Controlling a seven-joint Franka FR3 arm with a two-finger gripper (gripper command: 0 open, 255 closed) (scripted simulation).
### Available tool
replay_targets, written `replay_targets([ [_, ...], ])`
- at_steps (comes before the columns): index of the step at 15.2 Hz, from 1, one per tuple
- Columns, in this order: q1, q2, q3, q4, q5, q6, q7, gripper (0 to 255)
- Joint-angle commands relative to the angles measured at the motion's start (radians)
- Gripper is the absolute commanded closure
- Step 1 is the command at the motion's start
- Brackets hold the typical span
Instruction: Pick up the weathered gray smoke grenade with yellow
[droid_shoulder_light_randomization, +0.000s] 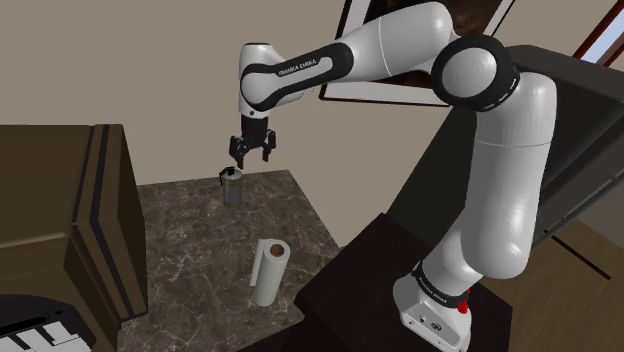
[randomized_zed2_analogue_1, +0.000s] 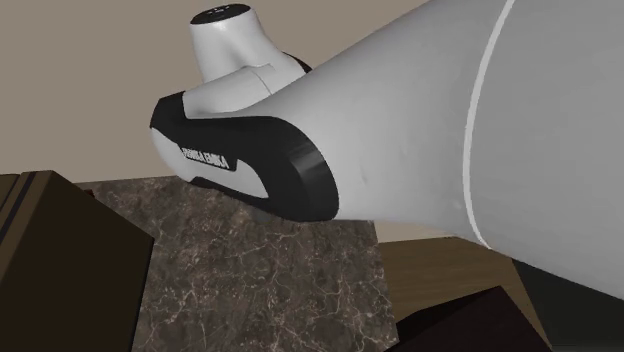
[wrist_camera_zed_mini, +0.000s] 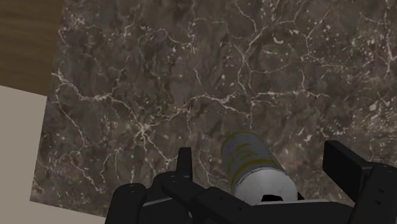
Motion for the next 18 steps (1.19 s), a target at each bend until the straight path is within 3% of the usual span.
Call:
replay_targets([
  [1, 0.012, 0.084, -0.003, 0.094, -0.009, -0.011, 0.014, 0],
  [5, 0.038, 0.265, -0.010, 0.314, -0.024, -0.055, 0.035, 0],
  [15, 0.042, 0.330, -0.015, 0.314, -0.029, 0.009, 0.035, 0],
  [16, 0.041, 0.329, -0.015, 0.314, -0.029, 0.008, 0.035, 255],
  [18, 0.041, 0.329, -0.015, 0.314, -0.029, 0.009, 0.035, 255],
])
